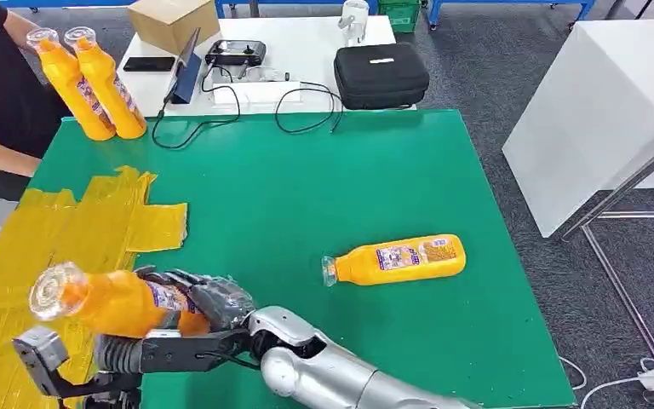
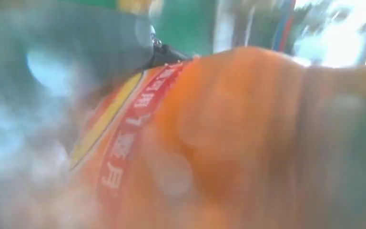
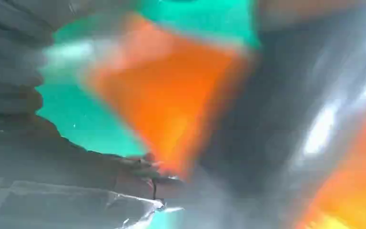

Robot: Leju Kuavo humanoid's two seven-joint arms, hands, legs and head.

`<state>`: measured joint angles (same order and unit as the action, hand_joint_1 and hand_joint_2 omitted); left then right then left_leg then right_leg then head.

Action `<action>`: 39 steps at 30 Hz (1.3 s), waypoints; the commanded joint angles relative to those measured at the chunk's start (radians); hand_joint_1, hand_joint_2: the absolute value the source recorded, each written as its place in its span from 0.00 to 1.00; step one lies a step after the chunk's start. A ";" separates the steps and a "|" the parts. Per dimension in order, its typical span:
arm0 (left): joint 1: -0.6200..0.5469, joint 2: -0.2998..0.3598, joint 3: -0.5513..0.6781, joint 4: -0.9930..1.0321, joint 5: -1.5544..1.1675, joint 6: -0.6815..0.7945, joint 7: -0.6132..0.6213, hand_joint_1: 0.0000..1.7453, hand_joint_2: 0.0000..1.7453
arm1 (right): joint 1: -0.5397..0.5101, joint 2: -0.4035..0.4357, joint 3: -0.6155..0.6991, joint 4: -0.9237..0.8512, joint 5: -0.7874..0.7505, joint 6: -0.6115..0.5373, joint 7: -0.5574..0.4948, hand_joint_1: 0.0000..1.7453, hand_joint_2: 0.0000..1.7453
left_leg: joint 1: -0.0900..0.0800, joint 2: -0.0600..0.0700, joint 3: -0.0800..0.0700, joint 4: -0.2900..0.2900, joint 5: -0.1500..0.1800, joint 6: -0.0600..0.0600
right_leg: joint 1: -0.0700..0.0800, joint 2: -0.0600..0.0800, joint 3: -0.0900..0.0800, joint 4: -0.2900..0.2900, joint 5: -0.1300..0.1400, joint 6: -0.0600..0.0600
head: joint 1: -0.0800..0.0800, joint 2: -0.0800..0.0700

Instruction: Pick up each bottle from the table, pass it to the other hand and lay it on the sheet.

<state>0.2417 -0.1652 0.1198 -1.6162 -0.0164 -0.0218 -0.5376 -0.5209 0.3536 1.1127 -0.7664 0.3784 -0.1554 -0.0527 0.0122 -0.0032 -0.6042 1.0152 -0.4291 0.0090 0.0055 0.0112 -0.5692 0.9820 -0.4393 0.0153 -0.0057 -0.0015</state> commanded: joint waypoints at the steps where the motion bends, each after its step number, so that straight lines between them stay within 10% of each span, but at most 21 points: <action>1: -0.126 0.104 0.055 0.027 -0.364 0.306 0.021 1.00 1.00 | 0.235 -0.181 -0.246 -0.309 0.038 -0.126 -0.077 0.00 0.00 | 0.000 -0.008 0.001 -0.001 0.001 0.000 | 0.000 -0.008 0.005 -0.002 -0.001 0.001 | 0.001 0.000; 12: -0.156 0.165 0.074 0.098 -0.704 0.462 0.121 1.00 1.00 | 0.279 -0.180 -0.299 -0.368 0.058 -0.110 -0.114 0.00 0.00 | 0.000 -0.004 0.002 -0.002 0.000 0.000 | 0.000 -0.005 0.005 -0.001 -0.001 0.001 | 0.001 0.000; 22: -0.218 0.316 -0.058 0.379 -1.465 0.545 0.461 1.00 1.00 | 0.259 -0.179 -0.283 -0.389 0.046 -0.074 -0.098 0.00 0.00 | -0.001 -0.003 0.003 -0.002 0.000 0.000 | -0.001 -0.004 0.005 -0.001 -0.001 0.001 | 0.000 0.000; 39: -0.221 0.319 -0.065 0.414 -1.483 0.565 0.471 1.00 1.00 | 0.256 -0.177 -0.280 -0.387 0.044 -0.070 -0.096 0.00 0.00 | -0.001 -0.003 0.002 -0.001 0.000 0.000 | 0.000 -0.004 0.005 -0.001 -0.001 0.001 | 0.000 0.000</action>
<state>0.0635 0.1384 0.0904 -1.2772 -1.4961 0.5444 -0.0687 -0.2395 0.2071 0.8339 -1.1601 0.4269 -0.2285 -0.1499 0.0122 -0.0038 -0.6051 1.0152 -0.4290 0.0090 0.0055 0.0100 -0.5684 0.9823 -0.4392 0.0154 -0.0053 -0.0015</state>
